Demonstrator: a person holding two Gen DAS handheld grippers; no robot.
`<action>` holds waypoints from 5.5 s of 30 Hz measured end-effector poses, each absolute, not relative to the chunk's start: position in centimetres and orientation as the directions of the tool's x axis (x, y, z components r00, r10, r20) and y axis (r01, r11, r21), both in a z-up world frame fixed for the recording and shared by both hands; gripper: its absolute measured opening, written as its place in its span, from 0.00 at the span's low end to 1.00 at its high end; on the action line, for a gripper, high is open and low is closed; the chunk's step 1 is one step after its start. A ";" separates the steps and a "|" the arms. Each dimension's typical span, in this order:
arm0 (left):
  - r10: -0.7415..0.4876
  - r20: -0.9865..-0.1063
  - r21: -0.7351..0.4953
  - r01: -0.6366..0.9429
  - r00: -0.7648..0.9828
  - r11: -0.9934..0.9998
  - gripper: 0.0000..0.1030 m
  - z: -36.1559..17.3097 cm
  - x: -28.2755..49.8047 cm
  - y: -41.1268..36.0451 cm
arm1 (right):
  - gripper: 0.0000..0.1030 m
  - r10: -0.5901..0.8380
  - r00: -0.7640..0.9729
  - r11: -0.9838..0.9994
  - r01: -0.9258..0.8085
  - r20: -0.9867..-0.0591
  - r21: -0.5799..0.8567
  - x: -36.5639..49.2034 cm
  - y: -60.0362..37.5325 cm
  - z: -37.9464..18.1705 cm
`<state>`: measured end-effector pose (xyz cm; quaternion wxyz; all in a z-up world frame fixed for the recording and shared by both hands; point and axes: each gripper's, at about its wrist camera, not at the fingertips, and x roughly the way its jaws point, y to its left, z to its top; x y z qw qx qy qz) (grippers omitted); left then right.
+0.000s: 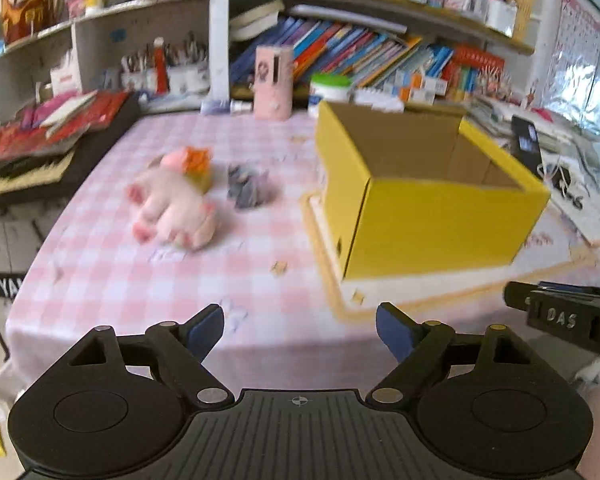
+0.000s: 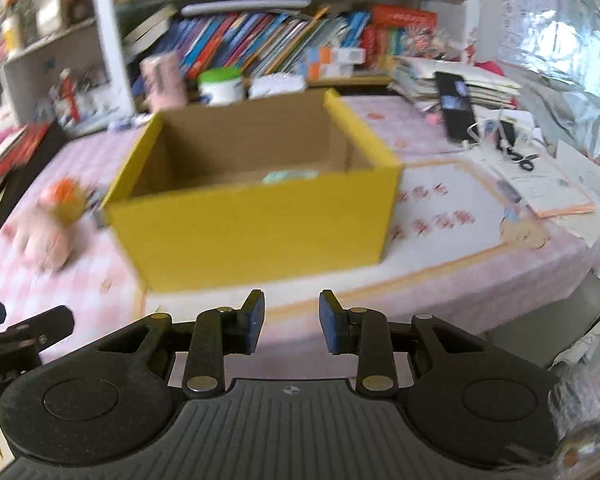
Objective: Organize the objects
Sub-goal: 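Move both tools back toward the plush pig and toy truck, then grasp the plush pig with the left tool while the right tool grasps the toy truck, then carry the plush pig and toy truck with both tools over the yellow box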
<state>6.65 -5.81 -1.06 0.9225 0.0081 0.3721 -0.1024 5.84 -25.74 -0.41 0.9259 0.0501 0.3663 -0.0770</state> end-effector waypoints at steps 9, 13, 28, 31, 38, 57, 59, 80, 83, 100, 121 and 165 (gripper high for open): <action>-0.130 -0.694 -0.043 0.139 0.708 0.989 0.84 -1.0 3.7 -1.1 | 0.28 -0.034 0.718 0.998 0.058 -0.695 0.011 3.2 -19.1 -1.1; -0.119 -0.695 -0.046 0.121 0.709 0.992 0.84 -1.0 3.1 0.5 | 0.28 -0.010 0.714 0.999 0.029 -0.700 0.015 2.8 -17.2 -1.1; -0.113 -0.671 -0.033 0.123 0.732 0.992 0.84 -0.3 2.5 4.0 | 0.31 0.028 0.733 0.999 -0.034 -0.679 0.004 2.3 -13.0 -0.5; -0.109 -0.664 -0.035 0.115 0.739 0.993 0.84 -0.2 2.5 4.7 | 0.31 0.035 0.742 0.999 -0.047 -0.669 0.000 2.4 -12.2 -0.2; -0.104 -0.661 -0.040 0.103 0.743 0.994 0.84 -0.1 2.8 6.1 | 0.32 0.038 0.750 0.998 -0.059 -0.660 -0.009 2.7 -10.7 0.1; -0.086 -0.680 -0.060 0.062 0.728 0.996 0.84 -1.2 6.9 7.5 | 0.32 0.052 0.734 0.996 -0.091 -0.677 -0.023 6.5 -8.6 -0.8; -0.083 -0.678 -0.064 0.054 0.730 0.996 0.84 -1.3 7.9 7.5 | 0.32 0.055 0.730 0.995 -0.095 -0.682 -0.021 7.7 -8.4 -1.0; -0.060 -0.696 -0.079 0.008 0.716 0.997 0.84 -1.8 19.2 5.9 | 0.32 0.100 0.754 0.994 -0.104 -0.649 0.032 20.8 -9.7 -0.2; -0.062 -0.699 -0.077 0.011 0.712 0.997 0.84 -2.0 20.7 5.3 | 0.32 0.105 0.748 0.993 -0.111 -0.656 0.032 22.7 -9.7 -0.3; -0.059 -0.751 -0.041 0.043 0.657 0.998 0.88 -5.2 27.6 3.0 | 0.37 0.191 0.652 0.979 -0.181 -0.734 0.094 32.0 -9.4 -1.9; -0.109 -0.831 -0.078 0.080 0.545 0.994 0.83 -7.3 28.7 3.7 | 0.43 0.158 0.497 0.978 -0.200 -0.853 0.064 36.0 -7.7 -6.9; -0.171 -0.695 -0.181 0.060 0.699 0.982 0.77 -0.7 9.3 9.6 | 0.41 0.155 0.655 0.982 -0.184 -0.739 0.043 14.2 -7.4 -0.8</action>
